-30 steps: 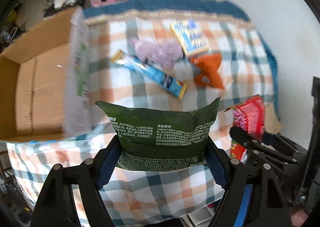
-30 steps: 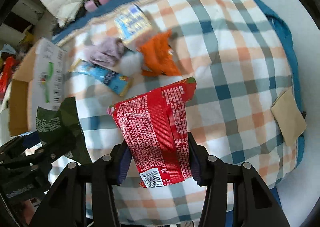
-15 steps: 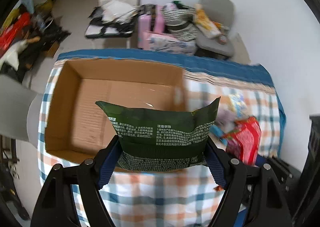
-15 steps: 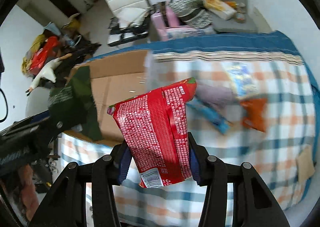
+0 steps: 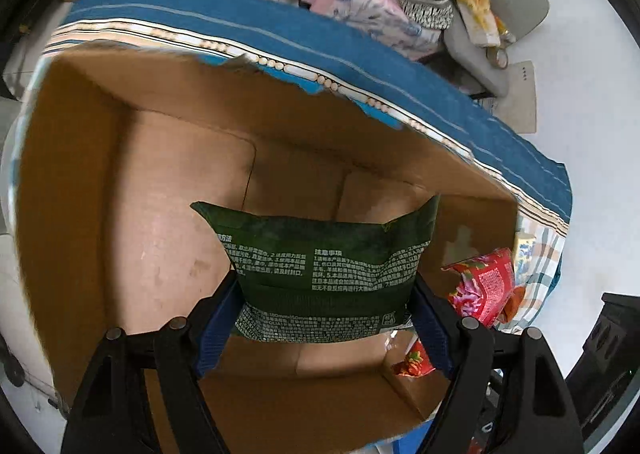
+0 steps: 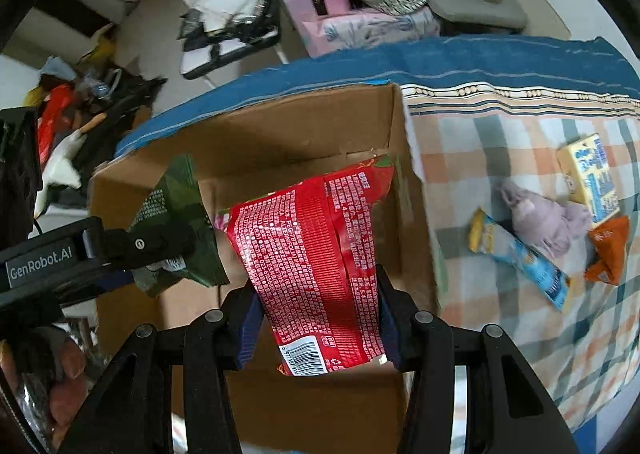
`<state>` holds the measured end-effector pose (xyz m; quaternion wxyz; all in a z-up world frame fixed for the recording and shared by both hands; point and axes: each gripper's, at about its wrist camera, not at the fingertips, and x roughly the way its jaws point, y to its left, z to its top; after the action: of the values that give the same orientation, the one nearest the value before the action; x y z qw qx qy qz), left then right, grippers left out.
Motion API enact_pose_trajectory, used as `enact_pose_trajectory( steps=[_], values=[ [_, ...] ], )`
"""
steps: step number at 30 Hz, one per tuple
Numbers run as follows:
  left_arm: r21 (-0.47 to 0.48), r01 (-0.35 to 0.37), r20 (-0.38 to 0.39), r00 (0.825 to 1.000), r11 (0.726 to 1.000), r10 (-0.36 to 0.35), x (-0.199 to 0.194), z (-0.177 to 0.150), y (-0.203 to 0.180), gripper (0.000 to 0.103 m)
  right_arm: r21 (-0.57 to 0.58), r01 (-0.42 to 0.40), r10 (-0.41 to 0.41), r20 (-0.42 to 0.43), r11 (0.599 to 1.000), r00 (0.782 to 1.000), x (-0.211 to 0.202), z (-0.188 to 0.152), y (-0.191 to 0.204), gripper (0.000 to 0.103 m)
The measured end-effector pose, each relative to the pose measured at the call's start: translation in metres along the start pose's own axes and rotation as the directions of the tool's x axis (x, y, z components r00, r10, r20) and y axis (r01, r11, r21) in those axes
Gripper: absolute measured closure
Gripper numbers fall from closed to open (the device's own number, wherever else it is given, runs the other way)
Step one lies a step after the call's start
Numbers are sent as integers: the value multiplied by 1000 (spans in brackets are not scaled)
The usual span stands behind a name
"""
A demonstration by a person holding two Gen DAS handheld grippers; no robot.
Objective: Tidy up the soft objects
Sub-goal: 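Carry both packets into the box and open both grippers to release them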
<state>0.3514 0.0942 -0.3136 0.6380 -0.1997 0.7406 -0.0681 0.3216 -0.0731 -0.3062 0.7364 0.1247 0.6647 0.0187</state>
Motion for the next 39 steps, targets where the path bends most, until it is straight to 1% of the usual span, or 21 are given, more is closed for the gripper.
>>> enact_pose_trajectory(
  steps=[4, 8, 10, 14, 16, 17, 20, 26, 28, 29, 31, 32, 34, 35, 38, 39],
  values=[
    [9, 12, -66, 998, 1000, -11, 25, 18, -7, 24, 10, 40, -40, -17, 999, 999, 26, 17, 9, 51],
    [22, 14, -103, 995, 1000, -12, 37, 26, -10, 23, 6, 80, -80, -27, 997, 996, 43, 28, 15, 51],
    [29, 11, -112, 994, 1000, -8, 41, 28, -13, 22, 10, 84, -84, -29, 996, 996, 48, 33, 14, 51],
    [36, -21, -120, 992, 999, 25, 43, 31, -14, 22, 2, 121, -121, -29, 993, 992, 53, 41, 14, 51],
    [45, -38, -109, 993, 998, 43, 40, 31, -15, 20, -12, 135, -135, -24, 991, 991, 51, 43, 16, 51],
    [53, -48, -100, 994, 997, 53, 39, 32, -15, 17, -15, 134, -135, -20, 991, 991, 49, 44, 17, 49],
    [61, -60, -72, 995, 996, 64, 31, 32, -14, 3, -20, 145, -145, -11, 989, 989, 43, 45, 18, 35],
    [109, -138, 30, 990, 984, 135, 10, 21, -14, 2, -39, 146, -147, -18, 989, 989, 33, 33, 19, 14],
    [130, -183, 78, 982, 974, 174, 2, 15, -13, 2, -52, 149, -150, -16, 987, 989, 30, 28, 20, 10],
    [144, -214, 107, 974, 966, 200, -2, 11, -13, 2, -58, 154, -155, -16, 986, 988, 28, 25, 21, 7],
    [161, -277, 168, 953, 947, 251, -11, 1, -11, 2, -67, 152, -154, -24, 986, 988, 26, 17, 22, 2],
    [170, -313, 204, 939, 934, 277, -17, -7, -9, 2, -70, 152, -154, -25, 986, 988, 25, 14, 24, 0],
    [183, -364, 255, 915, 913, 313, -24, -22, -5, 2, -82, 166, -168, -16, 983, 986, 20, 6, 27, 0],
    [185, -381, 273, 906, 906, 325, -25, -28, -2, 2, -87, 169, -171, -11, 982, 985, 18, 2, 28, 0],
    [173, -419, 321, 879, 891, 351, -34, -48, 7, 2, -100, 185, -185, 6, 978, 983, 9, -13, 31, 0],
    [170, -424, 335, 874, 890, 352, -37, -53, 9, 2, -105, 190, -190, 14, 976, 982, 5, -18, 32, 0]
  ],
)
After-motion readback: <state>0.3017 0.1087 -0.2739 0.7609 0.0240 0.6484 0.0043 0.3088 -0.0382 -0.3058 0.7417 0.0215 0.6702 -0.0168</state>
